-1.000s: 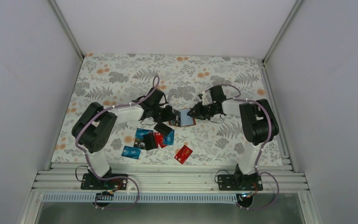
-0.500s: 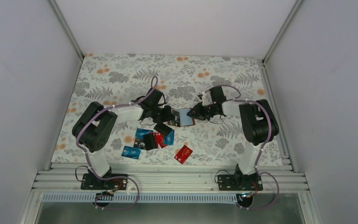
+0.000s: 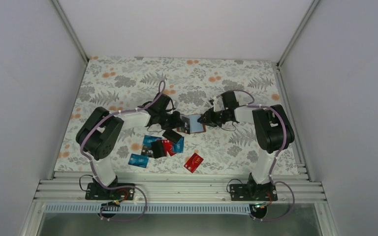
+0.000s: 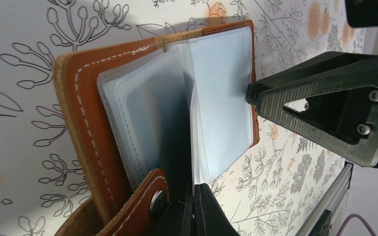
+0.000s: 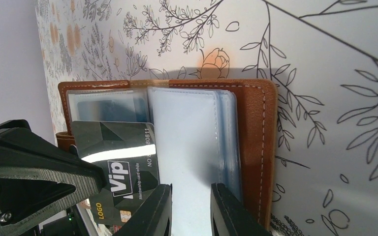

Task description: Put the credit cards into the card holder

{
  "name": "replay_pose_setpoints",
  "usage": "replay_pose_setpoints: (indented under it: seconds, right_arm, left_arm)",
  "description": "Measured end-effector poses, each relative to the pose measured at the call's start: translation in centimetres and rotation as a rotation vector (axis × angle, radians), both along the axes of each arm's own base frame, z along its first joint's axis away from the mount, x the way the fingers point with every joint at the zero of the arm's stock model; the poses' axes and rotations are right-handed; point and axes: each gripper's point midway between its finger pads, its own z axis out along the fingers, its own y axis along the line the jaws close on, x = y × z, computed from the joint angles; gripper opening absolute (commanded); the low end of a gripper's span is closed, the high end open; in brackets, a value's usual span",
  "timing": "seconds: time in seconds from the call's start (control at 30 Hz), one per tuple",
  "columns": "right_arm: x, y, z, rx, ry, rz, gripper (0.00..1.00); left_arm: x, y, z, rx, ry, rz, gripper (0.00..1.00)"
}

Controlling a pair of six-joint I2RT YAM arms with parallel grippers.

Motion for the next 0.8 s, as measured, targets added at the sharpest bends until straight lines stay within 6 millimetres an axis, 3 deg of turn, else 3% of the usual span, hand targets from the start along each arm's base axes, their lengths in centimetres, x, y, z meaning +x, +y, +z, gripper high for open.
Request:
replay_pose_setpoints:
  seconds: [0.8]
  right_arm:
    - [-0.06, -0.02, -0.05, 0.001, -0.005, 0.003, 0.23]
  left_arm:
    - [-0.06, -0.38, -0.59, -0.038, 0.029, -0.021, 0.02]
